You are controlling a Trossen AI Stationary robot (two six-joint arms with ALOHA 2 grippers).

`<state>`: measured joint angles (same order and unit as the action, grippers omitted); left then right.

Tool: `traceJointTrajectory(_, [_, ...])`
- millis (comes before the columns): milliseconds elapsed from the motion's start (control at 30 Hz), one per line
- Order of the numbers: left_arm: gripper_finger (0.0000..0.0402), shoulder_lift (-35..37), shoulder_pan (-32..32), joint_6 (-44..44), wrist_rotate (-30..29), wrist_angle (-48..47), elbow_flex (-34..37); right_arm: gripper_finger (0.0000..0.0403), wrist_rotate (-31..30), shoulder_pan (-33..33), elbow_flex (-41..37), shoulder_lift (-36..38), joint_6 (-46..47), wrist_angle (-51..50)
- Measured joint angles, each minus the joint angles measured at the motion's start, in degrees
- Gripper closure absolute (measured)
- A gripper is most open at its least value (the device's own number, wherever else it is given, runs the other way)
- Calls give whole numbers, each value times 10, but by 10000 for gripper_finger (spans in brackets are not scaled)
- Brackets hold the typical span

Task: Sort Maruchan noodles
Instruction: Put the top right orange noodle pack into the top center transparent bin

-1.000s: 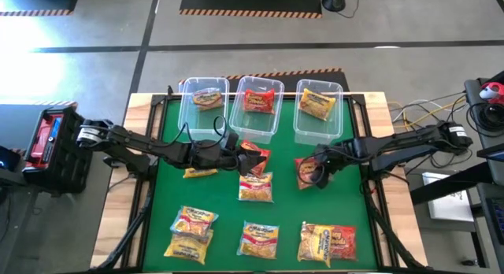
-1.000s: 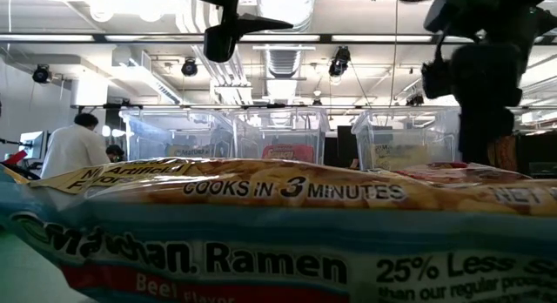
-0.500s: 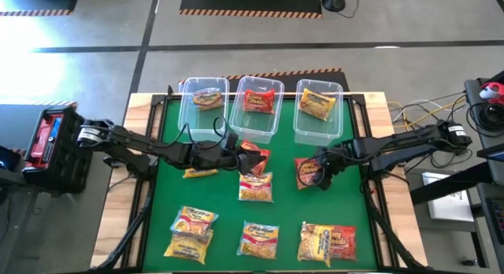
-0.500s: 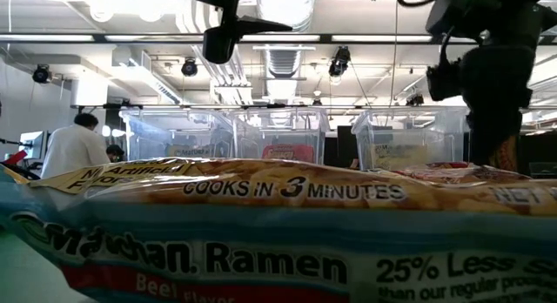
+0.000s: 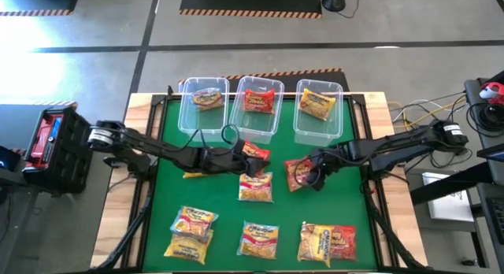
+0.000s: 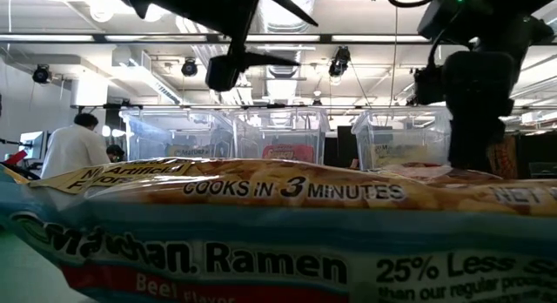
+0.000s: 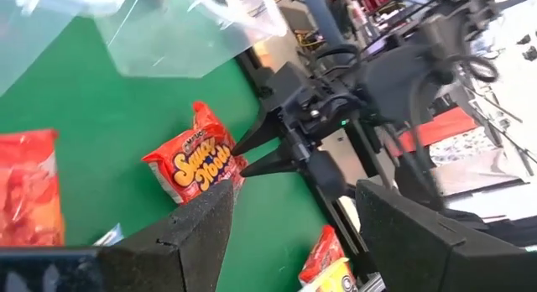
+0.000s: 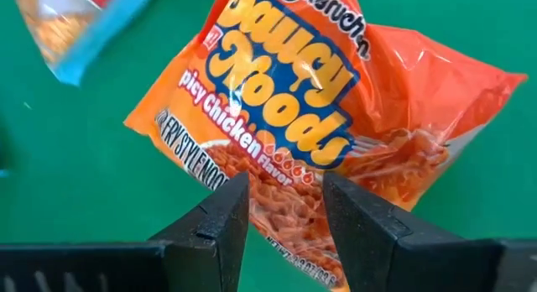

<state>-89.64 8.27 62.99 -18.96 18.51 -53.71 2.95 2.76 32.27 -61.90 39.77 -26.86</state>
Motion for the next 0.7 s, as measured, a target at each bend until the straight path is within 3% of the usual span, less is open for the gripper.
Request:
traceJointTrajectory(233, [168, -39, 1, 41, 4, 19, 0, 262, 5, 0, 2, -60, -7, 105])
traceJointTrajectory(533, [168, -91, 18, 99, 4, 36, 0, 264, 16, 1, 29, -27, 0, 85])
traceJointTrajectory(700, [168, -135, 30, 126, 4, 103, 0, 265, 16, 7, 29, -13, 11, 48])
